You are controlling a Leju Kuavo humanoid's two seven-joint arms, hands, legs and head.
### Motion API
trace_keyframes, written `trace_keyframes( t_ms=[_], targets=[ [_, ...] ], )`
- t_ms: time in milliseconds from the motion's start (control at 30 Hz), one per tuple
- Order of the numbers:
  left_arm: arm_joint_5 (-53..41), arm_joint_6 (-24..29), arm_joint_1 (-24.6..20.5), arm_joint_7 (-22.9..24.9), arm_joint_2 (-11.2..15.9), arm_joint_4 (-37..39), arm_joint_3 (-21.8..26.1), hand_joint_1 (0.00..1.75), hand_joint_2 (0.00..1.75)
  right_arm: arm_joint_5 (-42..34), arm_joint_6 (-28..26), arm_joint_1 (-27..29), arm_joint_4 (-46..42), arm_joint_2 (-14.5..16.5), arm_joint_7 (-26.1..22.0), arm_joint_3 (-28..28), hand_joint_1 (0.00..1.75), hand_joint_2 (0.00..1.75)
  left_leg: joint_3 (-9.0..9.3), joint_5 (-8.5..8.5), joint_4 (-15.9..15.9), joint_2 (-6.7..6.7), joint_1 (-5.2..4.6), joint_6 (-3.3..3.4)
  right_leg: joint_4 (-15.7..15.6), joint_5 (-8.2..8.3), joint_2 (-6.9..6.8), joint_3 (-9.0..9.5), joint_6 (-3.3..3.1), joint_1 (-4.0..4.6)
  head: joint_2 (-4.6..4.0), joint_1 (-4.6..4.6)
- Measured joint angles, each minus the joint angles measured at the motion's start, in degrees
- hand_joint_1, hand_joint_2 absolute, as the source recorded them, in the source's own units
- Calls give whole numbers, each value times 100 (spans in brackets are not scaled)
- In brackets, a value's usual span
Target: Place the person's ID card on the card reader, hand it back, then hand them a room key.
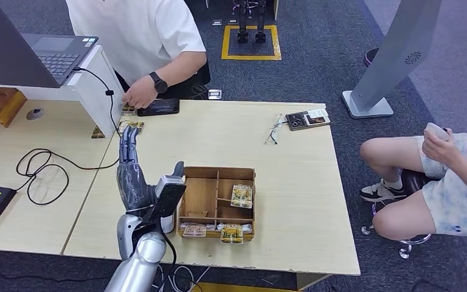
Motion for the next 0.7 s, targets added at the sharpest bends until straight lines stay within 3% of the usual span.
trace_keyframes(
  t_ms=[67, 300, 700],
  targets=[
    [522, 0, 63, -392, 9, -53, 1, 0, 175, -12, -28, 7, 0, 0, -13, 1, 0, 175, 0, 0, 0, 0, 0, 0, 0, 0, 0, 0, 0, 0, 0, 0],
    [1495, 0, 585, -1244, 114, -695, -239, 0, 175, -82, -71, 34, 0, 0, -35, 1, 0, 175, 0, -1, 0, 2, 0, 1, -1, -1, 0, 0, 0, 0, 0, 0],
    [1558, 0, 1691, -1305, 653, -1768, -1538, 0, 175, -180, -46, 60, 0, -39, -108, -5, 0, 175, 0, -3, -1, 3, 0, 3, -2, -2, -1, 0, 0, 0, 0, 0]
  ],
)
